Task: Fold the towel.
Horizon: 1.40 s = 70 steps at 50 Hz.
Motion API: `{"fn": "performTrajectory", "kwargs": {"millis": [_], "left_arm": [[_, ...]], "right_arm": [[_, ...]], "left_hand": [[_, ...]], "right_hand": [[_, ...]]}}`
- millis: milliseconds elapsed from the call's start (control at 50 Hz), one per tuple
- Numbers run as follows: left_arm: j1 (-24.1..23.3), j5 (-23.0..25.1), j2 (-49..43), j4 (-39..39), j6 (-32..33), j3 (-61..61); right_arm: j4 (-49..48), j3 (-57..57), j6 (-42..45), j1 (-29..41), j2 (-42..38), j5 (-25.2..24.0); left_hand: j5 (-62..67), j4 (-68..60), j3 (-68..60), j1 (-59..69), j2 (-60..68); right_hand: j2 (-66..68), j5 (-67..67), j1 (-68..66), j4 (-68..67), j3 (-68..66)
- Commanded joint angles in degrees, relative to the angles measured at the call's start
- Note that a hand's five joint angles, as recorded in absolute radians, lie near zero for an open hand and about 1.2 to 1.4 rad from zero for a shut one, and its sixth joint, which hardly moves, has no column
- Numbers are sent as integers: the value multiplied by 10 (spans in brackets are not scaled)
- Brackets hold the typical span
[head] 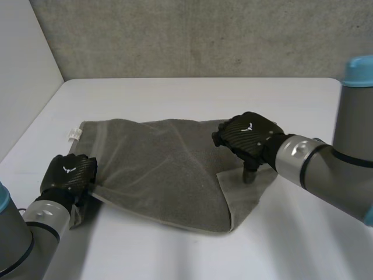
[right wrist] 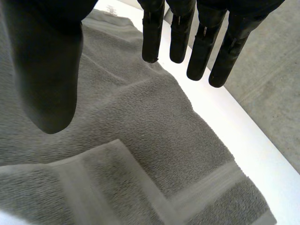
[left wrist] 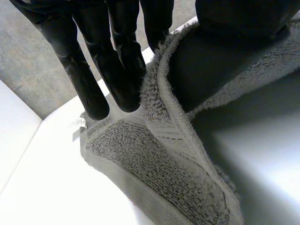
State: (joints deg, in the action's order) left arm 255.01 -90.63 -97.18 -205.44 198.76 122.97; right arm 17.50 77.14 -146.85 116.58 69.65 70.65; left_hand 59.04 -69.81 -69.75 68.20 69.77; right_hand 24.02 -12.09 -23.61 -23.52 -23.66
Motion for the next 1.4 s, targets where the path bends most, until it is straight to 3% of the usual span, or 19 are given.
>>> {"fn": "performTrajectory", "kwargs": {"millis": [20, 180, 440, 1140, 1400], "left_arm": [[1, 0, -2, -15, 0, 1], [7, 0, -6, -21, 0, 3], [8, 0, -12, -22, 0, 3], [11, 0, -13, -22, 0, 9], [11, 0, -13, -22, 0, 10]], "right_arm": [[6, -74, 46, 13, -94, 0], [6, -123, 136, 30, -188, 2], [-2, -131, 172, 30, -241, 13], [-50, -108, 177, 19, -243, 37], [-70, -76, 173, -7, -221, 36]], "left_hand": [[110, -102, -102, 118, 102], [110, -102, -102, 118, 102], [110, -102, -102, 118, 102], [110, -102, -102, 118, 102], [110, -102, -102, 118, 102]], "right_hand": [[-8, -11, 4, 3, 5], [19, -38, -23, -24, -22], [29, -48, -33, -34, -32], [253, -272, -257, -257, -256], [253, -272, -257, -258, -256]]}}
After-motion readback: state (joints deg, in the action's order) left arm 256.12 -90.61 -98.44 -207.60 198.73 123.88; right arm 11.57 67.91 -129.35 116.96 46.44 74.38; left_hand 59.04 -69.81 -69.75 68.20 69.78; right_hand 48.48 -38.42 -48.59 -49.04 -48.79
